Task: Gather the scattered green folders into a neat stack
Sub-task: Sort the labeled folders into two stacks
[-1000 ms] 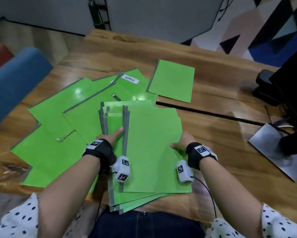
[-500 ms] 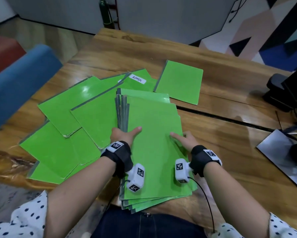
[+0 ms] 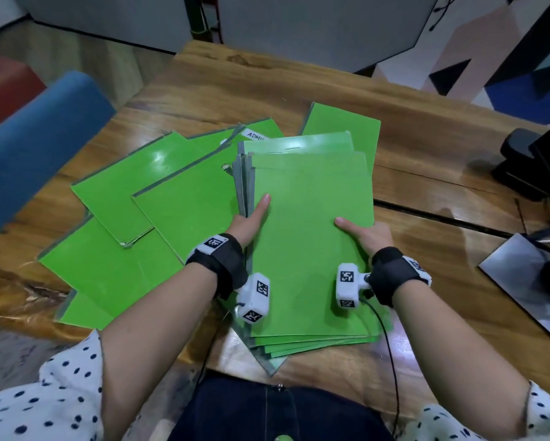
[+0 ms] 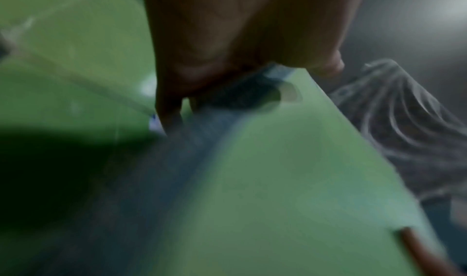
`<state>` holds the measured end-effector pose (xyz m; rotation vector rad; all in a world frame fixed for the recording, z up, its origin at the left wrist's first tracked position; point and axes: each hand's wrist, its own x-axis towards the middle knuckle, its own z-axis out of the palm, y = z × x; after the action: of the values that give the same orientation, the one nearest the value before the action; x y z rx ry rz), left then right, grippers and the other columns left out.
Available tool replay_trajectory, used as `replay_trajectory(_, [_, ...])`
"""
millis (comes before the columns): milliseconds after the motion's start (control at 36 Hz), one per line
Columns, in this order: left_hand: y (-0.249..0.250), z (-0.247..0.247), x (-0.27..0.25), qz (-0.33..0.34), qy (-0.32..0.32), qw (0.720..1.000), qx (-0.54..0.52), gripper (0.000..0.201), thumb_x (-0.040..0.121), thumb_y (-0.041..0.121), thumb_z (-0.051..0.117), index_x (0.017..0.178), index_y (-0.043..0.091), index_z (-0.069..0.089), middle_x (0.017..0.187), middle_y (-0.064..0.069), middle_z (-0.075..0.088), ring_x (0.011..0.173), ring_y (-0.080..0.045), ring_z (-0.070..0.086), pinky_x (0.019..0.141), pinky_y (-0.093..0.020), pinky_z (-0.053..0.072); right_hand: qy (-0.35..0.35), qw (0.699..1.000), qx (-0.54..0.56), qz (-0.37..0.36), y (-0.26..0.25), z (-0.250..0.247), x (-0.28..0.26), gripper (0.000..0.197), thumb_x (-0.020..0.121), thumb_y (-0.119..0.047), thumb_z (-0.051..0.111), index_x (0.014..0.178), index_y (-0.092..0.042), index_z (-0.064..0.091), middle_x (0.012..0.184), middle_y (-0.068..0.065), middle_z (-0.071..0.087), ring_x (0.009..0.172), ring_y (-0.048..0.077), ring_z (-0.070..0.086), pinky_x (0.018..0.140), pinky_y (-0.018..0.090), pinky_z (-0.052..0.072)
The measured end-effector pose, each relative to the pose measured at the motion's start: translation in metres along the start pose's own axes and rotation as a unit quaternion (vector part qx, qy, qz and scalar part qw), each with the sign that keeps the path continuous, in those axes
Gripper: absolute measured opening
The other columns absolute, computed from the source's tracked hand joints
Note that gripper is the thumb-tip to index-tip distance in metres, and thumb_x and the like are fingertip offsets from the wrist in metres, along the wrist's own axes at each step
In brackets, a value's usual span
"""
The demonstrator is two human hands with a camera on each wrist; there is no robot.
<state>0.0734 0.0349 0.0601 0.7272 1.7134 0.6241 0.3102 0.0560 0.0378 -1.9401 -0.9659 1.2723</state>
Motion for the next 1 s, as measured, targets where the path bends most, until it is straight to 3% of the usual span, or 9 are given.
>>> replay_trajectory(83, [0.005, -0.009, -0.001, 0.027, -0.069, 0.995, 0.074, 0.091, 0.085, 0.077, 0.015, 0.150, 0.015, 0.025, 0.155, -0.010, 0.027, 0.141, -0.027, 0.030, 0.116, -0.046, 0.022, 0.029, 0.999, -0.002, -0.018, -0.003, -0.014, 0.008, 0.040, 0.058, -0.036, 0.088, 0.080, -0.014, 0.063, 0.100, 0.013, 0.069, 0.086, 0.026, 0.067, 0.078, 0.035, 0.055])
replay_trajectory(139, [0.003, -0.021, 0.005, 0.060, -0.058, 0.984, 0.160, 0.086, 0.088, 0.073, 0.009, 0.149, 0.016, 0.028, 0.153, -0.011, 0.032, 0.138, -0.028, 0.035, 0.114, -0.046, 0.025, 0.055, 0.998, -0.001, -0.025, -0.005, -0.024, 0.012, 0.049, 0.056, -0.037, 0.089, 0.091, -0.010, 0.067, 0.104, 0.013, 0.070, 0.093, 0.027, 0.068, 0.088, 0.041, 0.055])
replay_trajectory(250, [-0.027, -0.047, 0.034, 0.042, 0.058, 0.897, 0.435, 0.078, 0.094, 0.062, 0.024, 0.145, 0.004, 0.030, 0.150, -0.021, 0.033, 0.136, -0.034, 0.037, 0.112, -0.046, 0.030, 0.106, 0.993, 0.000, -0.057, -0.008, -0.041, 0.016, 0.053, 0.069, -0.026, 0.085, 0.111, 0.001, 0.066, 0.107, 0.012, 0.068, 0.091, 0.022, 0.064, 0.084, 0.033, 0.052])
replay_trajectory(361, [-0.062, -0.038, 0.033, 0.004, 0.019, 0.814, 0.581, 0.074, 0.093, 0.042, 0.050, 0.149, 0.005, 0.018, 0.156, -0.022, 0.008, 0.142, -0.036, 0.022, 0.112, -0.045, 0.029, 0.149, 0.986, -0.022, -0.067, -0.009, -0.052, 0.021, 0.061, 0.069, -0.034, 0.084, 0.112, 0.003, 0.064, 0.105, 0.013, 0.066, 0.087, 0.020, 0.059, 0.077, 0.026, 0.044])
replay_trajectory(528, [-0.053, 0.001, -0.003, 0.101, -0.118, 0.757, 0.635, 0.037, 0.098, 0.029, 0.042, 0.119, 0.003, 0.058, 0.120, -0.015, 0.062, 0.090, -0.025, 0.056, 0.085, -0.034, 0.048, 0.167, 0.983, -0.032, -0.065, -0.003, -0.055, 0.022, 0.057, 0.069, -0.038, 0.083, 0.109, -0.002, 0.065, 0.093, 0.006, 0.061, 0.084, 0.021, 0.058, 0.077, 0.028, 0.045])
replay_trajectory(694, [-0.040, -0.006, 0.016, 0.153, -0.061, 0.844, 0.511, 0.040, 0.093, 0.030, 0.055, 0.129, 0.013, 0.052, 0.125, -0.007, 0.060, 0.107, -0.021, 0.060, 0.088, -0.030, 0.048, 0.179, 0.981, -0.040, -0.063, 0.001, -0.060, 0.021, 0.057, 0.066, -0.043, 0.084, 0.106, -0.006, 0.067, 0.101, 0.010, 0.069, 0.084, 0.022, 0.061, 0.078, 0.029, 0.048])
replay_trajectory(805, [-0.028, -0.033, 0.045, 0.113, 0.059, 0.834, 0.536, 0.065, 0.080, 0.035, 0.071, 0.133, 0.011, 0.042, 0.137, -0.013, 0.043, 0.122, -0.029, 0.046, 0.099, -0.040, 0.046, 0.190, 0.978, -0.069, -0.056, -0.001, -0.061, 0.019, 0.056, 0.065, -0.049, 0.083, 0.100, -0.009, 0.065, 0.101, 0.011, 0.069, 0.084, 0.023, 0.061, 0.078, 0.032, 0.050])
replay_trajectory(917, [-0.030, -0.047, 0.058, 0.038, 0.089, 0.827, 0.554, 0.099, 0.067, 0.048, 0.080, 0.142, 0.013, 0.025, 0.136, -0.015, 0.041, 0.126, -0.034, 0.043, 0.103, -0.052, 0.038, 0.194, 0.977, -0.075, -0.056, -0.005, -0.058, 0.016, 0.055, 0.062, -0.050, 0.084, 0.096, -0.011, 0.067, 0.096, 0.009, 0.070, 0.088, 0.025, 0.066, 0.080, 0.035, 0.054])
replay_trajectory(1000, [-0.041, -0.051, 0.060, 0.037, 0.104, 0.841, 0.529, 0.098, 0.060, 0.048, 0.084, 0.135, 0.013, 0.031, 0.126, -0.015, 0.046, 0.118, -0.033, 0.047, 0.094, -0.048, 0.047, 0.195, 0.976, -0.091, -0.044, -0.008, -0.057, 0.011, 0.083, 0.051, -0.066, 0.080, 0.103, -0.003, 0.065, 0.100, 0.010, 0.069, 0.095, 0.029, 0.066, 0.083, 0.041, 0.055])
